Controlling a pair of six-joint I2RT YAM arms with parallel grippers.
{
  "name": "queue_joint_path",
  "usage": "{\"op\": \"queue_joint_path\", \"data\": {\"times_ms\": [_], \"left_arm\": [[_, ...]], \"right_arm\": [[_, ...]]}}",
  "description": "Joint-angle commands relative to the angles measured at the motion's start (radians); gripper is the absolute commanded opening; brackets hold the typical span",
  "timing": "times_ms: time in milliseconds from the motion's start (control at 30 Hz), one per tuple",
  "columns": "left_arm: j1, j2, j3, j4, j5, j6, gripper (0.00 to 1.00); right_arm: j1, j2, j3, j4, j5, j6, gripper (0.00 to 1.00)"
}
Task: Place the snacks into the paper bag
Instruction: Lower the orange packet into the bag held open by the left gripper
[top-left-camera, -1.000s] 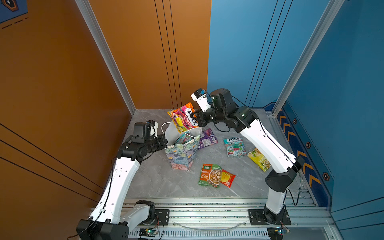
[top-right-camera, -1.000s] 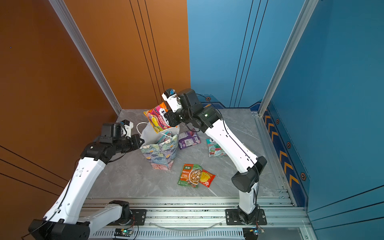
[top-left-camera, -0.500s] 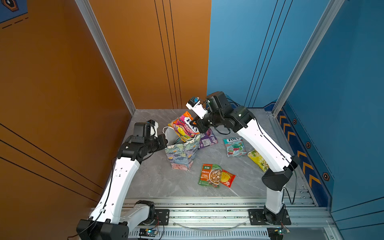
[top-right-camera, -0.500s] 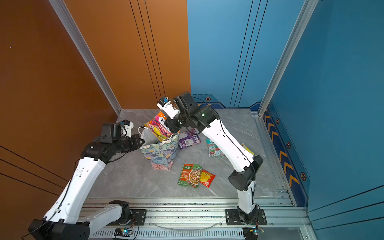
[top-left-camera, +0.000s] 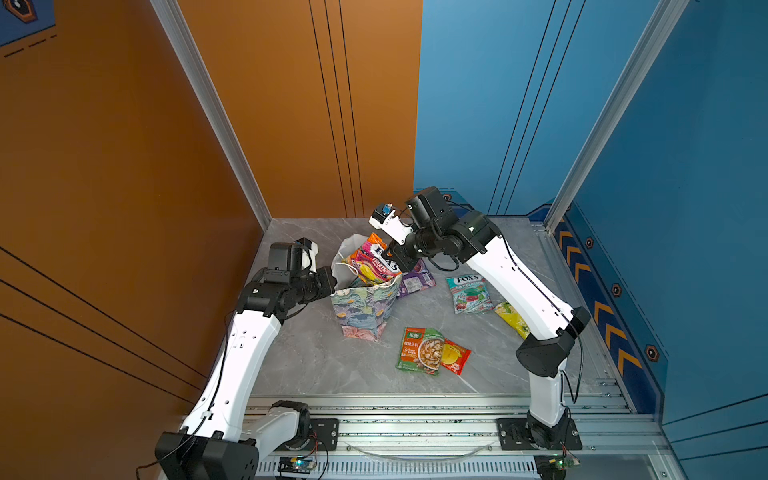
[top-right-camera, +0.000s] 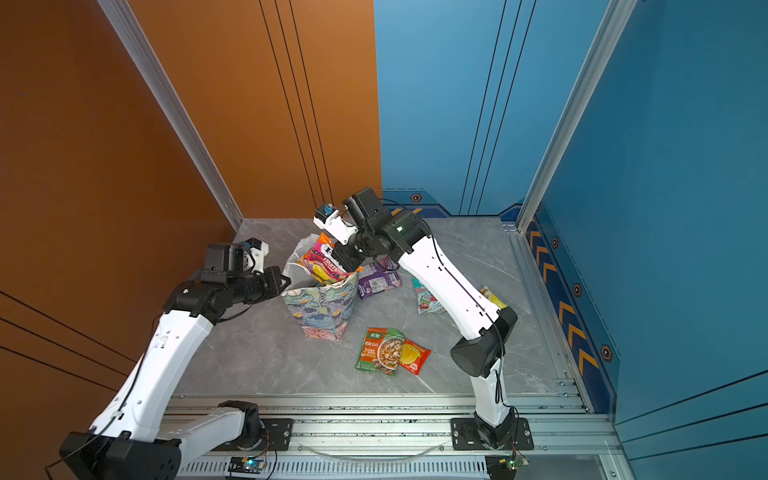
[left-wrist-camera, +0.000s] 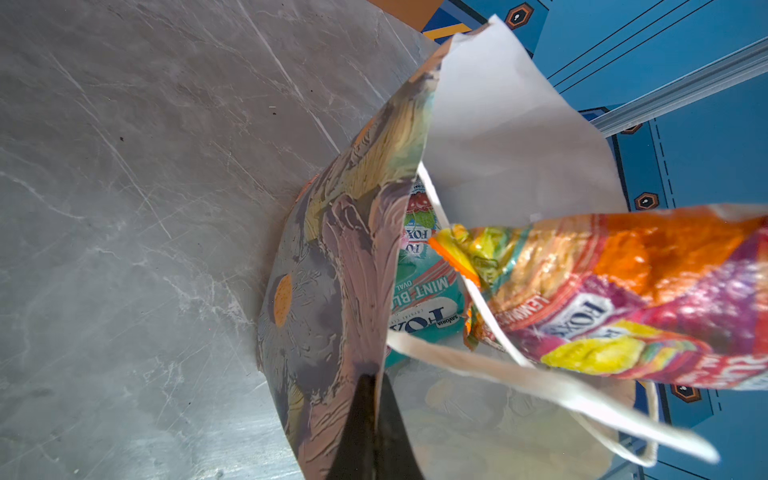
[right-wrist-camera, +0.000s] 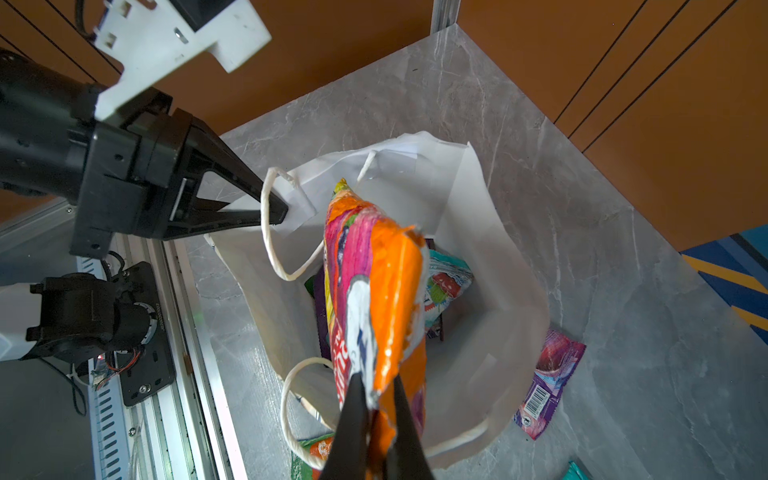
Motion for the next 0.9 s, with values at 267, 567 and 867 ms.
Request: {"op": "queue_joint_path", "data": {"times_ms": [267,567,867], "left_arm": [[0.011,0.001,0.023,0.031,0.033,0.012,0.0],[0.012,0.0,0.024,0.032,0.033,0.011,0.0],[0.012,0.003,0.028,0.031,0.034,0.009,0.0]], "right_arm": [[-0.067,0.011,0.043,0.016,0.07,0.098,0.0],[-0.04,0.02,0.033,-0.032,0.02,0.035,0.0],[0.013,0.081,0.06,-0.06,0.012,-0.013,0.0]]}}
